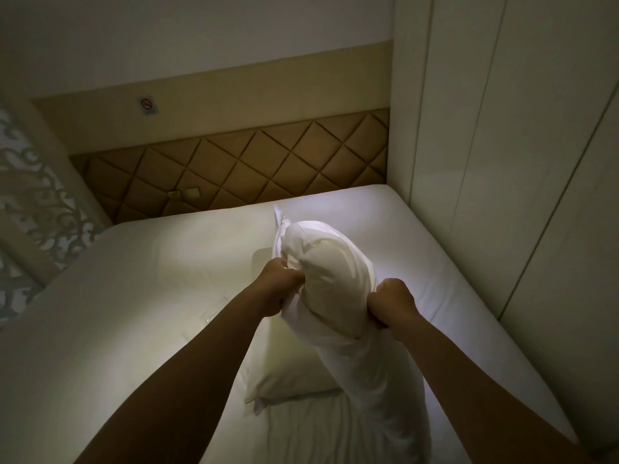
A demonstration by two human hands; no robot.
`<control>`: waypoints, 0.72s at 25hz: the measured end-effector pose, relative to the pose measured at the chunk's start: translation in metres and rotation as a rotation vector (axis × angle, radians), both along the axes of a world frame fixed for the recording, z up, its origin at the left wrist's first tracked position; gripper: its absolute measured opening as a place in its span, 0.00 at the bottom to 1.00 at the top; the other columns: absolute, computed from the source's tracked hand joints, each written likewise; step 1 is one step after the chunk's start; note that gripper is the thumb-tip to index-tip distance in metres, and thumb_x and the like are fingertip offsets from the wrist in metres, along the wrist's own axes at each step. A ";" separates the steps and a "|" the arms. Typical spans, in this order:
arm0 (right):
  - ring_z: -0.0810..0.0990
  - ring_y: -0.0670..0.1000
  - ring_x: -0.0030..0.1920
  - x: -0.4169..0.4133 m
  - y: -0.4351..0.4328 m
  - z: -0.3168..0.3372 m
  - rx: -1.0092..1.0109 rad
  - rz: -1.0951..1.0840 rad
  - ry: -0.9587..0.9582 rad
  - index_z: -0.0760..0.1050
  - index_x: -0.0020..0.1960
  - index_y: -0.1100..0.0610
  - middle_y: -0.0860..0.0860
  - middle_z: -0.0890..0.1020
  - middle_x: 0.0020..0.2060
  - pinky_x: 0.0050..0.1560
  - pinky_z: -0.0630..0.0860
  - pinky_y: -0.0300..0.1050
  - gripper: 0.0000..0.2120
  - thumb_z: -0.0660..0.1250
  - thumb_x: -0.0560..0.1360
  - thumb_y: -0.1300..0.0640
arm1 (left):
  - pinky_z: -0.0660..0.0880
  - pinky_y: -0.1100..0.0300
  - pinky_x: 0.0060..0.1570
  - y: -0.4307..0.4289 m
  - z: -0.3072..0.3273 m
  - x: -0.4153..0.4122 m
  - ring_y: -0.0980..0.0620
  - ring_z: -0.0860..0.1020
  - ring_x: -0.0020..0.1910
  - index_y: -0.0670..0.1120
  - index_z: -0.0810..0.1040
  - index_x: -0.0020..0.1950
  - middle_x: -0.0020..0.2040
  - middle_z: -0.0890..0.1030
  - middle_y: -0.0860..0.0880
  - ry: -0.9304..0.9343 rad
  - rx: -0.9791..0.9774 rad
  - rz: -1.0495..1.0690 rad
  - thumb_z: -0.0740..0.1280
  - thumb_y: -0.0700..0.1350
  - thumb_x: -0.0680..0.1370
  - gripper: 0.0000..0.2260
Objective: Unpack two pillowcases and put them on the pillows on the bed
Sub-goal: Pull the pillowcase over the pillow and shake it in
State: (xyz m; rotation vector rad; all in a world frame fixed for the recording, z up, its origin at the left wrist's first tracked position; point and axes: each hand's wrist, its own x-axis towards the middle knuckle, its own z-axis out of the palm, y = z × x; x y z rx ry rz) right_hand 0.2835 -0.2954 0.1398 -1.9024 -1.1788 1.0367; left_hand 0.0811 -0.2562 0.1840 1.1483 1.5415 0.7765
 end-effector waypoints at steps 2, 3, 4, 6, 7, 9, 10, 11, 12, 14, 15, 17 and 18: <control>0.81 0.58 0.41 0.008 -0.002 0.009 0.098 0.110 -0.059 0.70 0.48 0.56 0.56 0.78 0.43 0.39 0.83 0.53 0.12 0.64 0.64 0.59 | 0.78 0.57 0.38 0.004 0.007 -0.004 0.42 0.80 0.48 0.40 0.78 0.56 0.50 0.81 0.40 -0.012 0.026 -0.001 0.70 0.35 0.72 0.12; 0.80 0.57 0.51 0.013 -0.001 0.015 0.149 0.233 -0.082 0.69 0.60 0.53 0.56 0.77 0.53 0.48 0.82 0.53 0.24 0.67 0.64 0.54 | 0.78 0.56 0.38 0.006 0.009 -0.005 0.40 0.80 0.50 0.40 0.78 0.56 0.50 0.81 0.40 -0.001 0.039 -0.003 0.70 0.35 0.73 0.12; 0.74 0.54 0.60 0.016 0.000 0.022 0.209 0.392 -0.101 0.62 0.71 0.48 0.54 0.72 0.63 0.57 0.79 0.51 0.37 0.70 0.64 0.48 | 0.78 0.56 0.39 0.007 0.010 -0.006 0.40 0.80 0.50 0.39 0.78 0.55 0.50 0.81 0.39 0.011 0.051 0.004 0.70 0.35 0.73 0.12; 0.59 0.47 0.69 0.010 0.000 0.042 0.351 0.691 -0.228 0.45 0.78 0.41 0.47 0.57 0.75 0.66 0.66 0.49 0.52 0.73 0.63 0.39 | 0.80 0.54 0.41 0.006 0.012 -0.001 0.40 0.80 0.51 0.39 0.78 0.56 0.50 0.81 0.39 0.012 0.068 -0.024 0.72 0.37 0.71 0.14; 0.55 0.45 0.71 0.003 0.000 0.048 0.444 0.755 -0.308 0.42 0.78 0.39 0.45 0.53 0.77 0.69 0.61 0.48 0.53 0.72 0.63 0.34 | 0.81 0.53 0.43 0.007 0.013 0.004 0.41 0.80 0.51 0.40 0.78 0.58 0.51 0.82 0.40 0.007 0.074 -0.067 0.74 0.39 0.71 0.17; 0.58 0.48 0.74 -0.006 0.007 0.044 0.678 0.686 -0.410 0.53 0.78 0.43 0.50 0.59 0.77 0.74 0.57 0.51 0.47 0.65 0.66 0.27 | 0.82 0.53 0.44 0.005 0.014 0.018 0.43 0.80 0.51 0.43 0.77 0.59 0.52 0.81 0.43 0.032 0.113 -0.175 0.75 0.42 0.71 0.18; 0.65 0.52 0.73 -0.003 0.013 0.037 0.747 0.627 -0.398 0.63 0.75 0.48 0.53 0.67 0.74 0.75 0.61 0.55 0.41 0.60 0.70 0.26 | 0.82 0.54 0.44 0.005 0.016 0.025 0.44 0.80 0.52 0.44 0.76 0.60 0.53 0.80 0.44 0.052 0.143 -0.202 0.73 0.41 0.72 0.17; 0.72 0.54 0.69 0.005 0.018 0.030 0.776 0.577 -0.379 0.70 0.71 0.51 0.54 0.73 0.69 0.72 0.67 0.58 0.37 0.57 0.73 0.28 | 0.81 0.56 0.44 0.005 0.017 0.029 0.45 0.78 0.51 0.46 0.77 0.60 0.54 0.79 0.46 0.065 0.167 -0.199 0.72 0.38 0.73 0.16; 0.76 0.55 0.64 0.016 0.020 0.025 0.775 0.530 -0.388 0.74 0.67 0.53 0.53 0.77 0.66 0.67 0.73 0.58 0.32 0.57 0.75 0.31 | 0.80 0.58 0.42 0.007 0.017 0.032 0.47 0.77 0.51 0.47 0.77 0.59 0.55 0.77 0.47 0.076 0.185 -0.173 0.71 0.35 0.73 0.17; 0.79 0.54 0.60 0.035 0.017 0.019 0.762 0.453 -0.472 0.75 0.64 0.51 0.51 0.78 0.63 0.62 0.78 0.56 0.21 0.65 0.76 0.42 | 0.78 0.60 0.43 0.013 0.013 0.032 0.48 0.76 0.50 0.48 0.80 0.56 0.55 0.75 0.47 0.163 0.244 -0.106 0.69 0.32 0.72 0.16; 0.79 0.55 0.59 0.043 0.015 0.016 0.772 0.413 -0.488 0.75 0.64 0.51 0.51 0.79 0.63 0.62 0.78 0.55 0.19 0.70 0.75 0.47 | 0.77 0.59 0.45 0.015 0.010 0.032 0.48 0.75 0.50 0.48 0.80 0.53 0.54 0.75 0.47 0.252 0.271 -0.085 0.69 0.32 0.71 0.15; 0.81 0.58 0.57 0.050 0.014 0.011 0.790 0.334 -0.499 0.77 0.62 0.55 0.54 0.80 0.61 0.59 0.77 0.51 0.19 0.74 0.73 0.54 | 0.76 0.58 0.49 0.020 -0.002 0.029 0.47 0.75 0.51 0.47 0.81 0.50 0.53 0.76 0.47 0.508 0.294 -0.112 0.69 0.35 0.72 0.10; 0.81 0.59 0.56 0.053 0.014 0.012 0.781 0.299 -0.504 0.78 0.61 0.57 0.55 0.81 0.60 0.58 0.77 0.50 0.18 0.74 0.73 0.56 | 0.76 0.58 0.49 0.019 -0.007 0.029 0.46 0.77 0.52 0.45 0.80 0.50 0.53 0.77 0.46 0.677 0.272 -0.188 0.69 0.38 0.73 0.07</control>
